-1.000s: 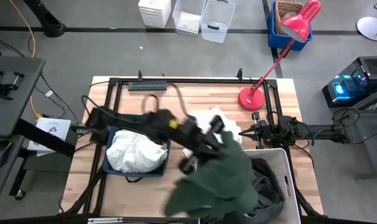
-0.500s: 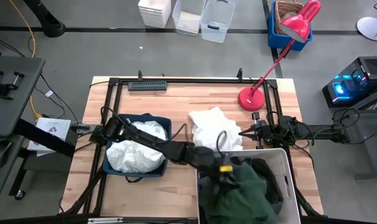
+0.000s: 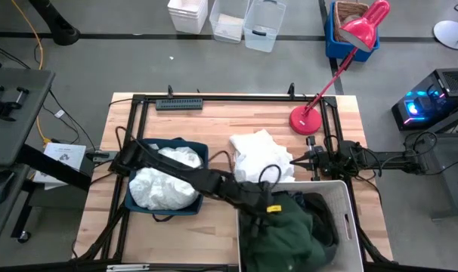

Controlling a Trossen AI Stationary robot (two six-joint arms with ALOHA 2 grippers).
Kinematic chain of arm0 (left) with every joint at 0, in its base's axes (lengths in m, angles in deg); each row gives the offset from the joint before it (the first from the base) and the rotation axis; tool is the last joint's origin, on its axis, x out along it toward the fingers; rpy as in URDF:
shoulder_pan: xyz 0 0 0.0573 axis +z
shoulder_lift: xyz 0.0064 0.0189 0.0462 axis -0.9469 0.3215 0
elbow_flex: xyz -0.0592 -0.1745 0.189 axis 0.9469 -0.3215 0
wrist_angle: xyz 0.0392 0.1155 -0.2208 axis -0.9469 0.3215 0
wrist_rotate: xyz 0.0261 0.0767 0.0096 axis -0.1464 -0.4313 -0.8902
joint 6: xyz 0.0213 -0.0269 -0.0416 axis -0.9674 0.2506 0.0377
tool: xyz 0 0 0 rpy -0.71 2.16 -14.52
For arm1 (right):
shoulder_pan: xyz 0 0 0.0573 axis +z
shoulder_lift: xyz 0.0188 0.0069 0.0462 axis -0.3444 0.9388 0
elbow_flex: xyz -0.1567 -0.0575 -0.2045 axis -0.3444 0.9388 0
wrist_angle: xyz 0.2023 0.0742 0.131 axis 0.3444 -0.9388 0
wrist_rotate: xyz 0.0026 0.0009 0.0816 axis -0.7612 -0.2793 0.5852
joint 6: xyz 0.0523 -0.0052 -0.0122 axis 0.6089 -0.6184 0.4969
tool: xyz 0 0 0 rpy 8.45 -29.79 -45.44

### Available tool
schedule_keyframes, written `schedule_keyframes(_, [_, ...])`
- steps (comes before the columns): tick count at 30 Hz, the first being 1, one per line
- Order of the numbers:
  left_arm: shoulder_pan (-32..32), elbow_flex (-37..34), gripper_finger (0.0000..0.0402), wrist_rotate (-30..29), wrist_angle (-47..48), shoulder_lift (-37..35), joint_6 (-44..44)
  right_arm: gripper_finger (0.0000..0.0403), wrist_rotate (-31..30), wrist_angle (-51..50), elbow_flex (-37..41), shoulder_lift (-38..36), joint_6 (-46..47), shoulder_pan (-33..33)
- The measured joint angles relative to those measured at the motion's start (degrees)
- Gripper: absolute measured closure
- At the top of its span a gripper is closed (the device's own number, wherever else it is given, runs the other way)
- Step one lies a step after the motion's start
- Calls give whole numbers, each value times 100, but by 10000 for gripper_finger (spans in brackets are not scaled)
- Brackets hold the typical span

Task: Sort clothes
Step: Put the green shirt into the white laundry bin, then put the white polo into the blue laundry bin

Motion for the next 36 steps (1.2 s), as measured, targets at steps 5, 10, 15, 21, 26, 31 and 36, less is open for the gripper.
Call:
schedule_keyframes(5, [-6, 0, 161, 8, -117, -521, -260, 402, 0, 0, -1, 0, 0, 2])
schedule_keyframes(10, [123, -4, 132, 31, 67, -1250, -531, 402, 2, 0, 1, -2, 0, 0])
schedule_keyframes(15, [599, -34, 130, 3, 671, -1923, -857, 402, 0, 0, 0, 0, -1, 0])
schedule_keyframes(21, [1725, -978, 129, 151, 1169, -2273, -403, 402, 0, 0, 1, -2, -2, 0])
schedule_keyframes(26, [2523, -2720, 129, 626, 17, -2466, 92, 402, 0, 0, 1, 0, 0, 1])
schedule_keyframes(31, [2774, -4028, 130, 577, -1120, -2406, -551, 402, 0, 0, 1, 0, 0, 0])
schedule_keyframes(36, [2658, -4356, 131, 349, -1170, -1914, -1828, 402, 0, 0, 1, 0, -2, 0])
